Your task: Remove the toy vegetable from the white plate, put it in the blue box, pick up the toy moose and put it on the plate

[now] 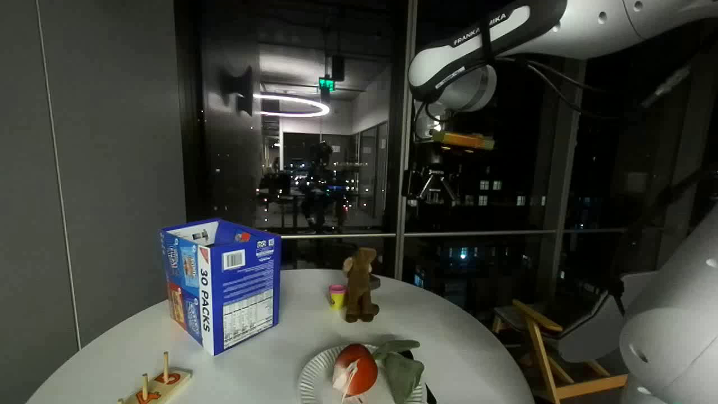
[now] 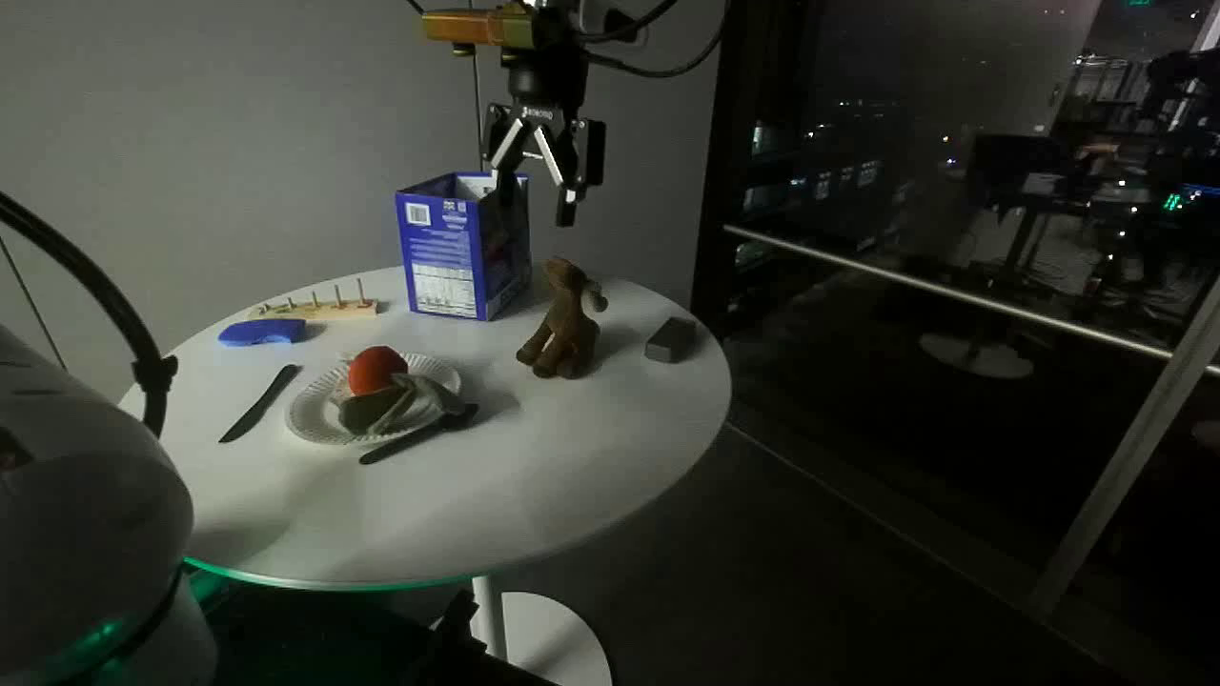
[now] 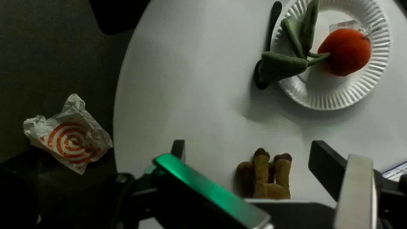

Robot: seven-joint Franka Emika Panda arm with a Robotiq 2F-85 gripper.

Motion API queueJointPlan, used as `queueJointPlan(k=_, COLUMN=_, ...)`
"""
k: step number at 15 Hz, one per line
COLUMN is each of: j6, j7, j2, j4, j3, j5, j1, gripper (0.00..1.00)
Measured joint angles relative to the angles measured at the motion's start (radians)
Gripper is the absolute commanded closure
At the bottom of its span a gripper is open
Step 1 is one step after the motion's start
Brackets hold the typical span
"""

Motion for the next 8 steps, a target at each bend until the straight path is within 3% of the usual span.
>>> queueJointPlan(k=8, j6=0.0, j7=0.0, j2=-0.005, j4=0.009, j3=0.0, j5=0.0, j1=0.0, gripper=0.0)
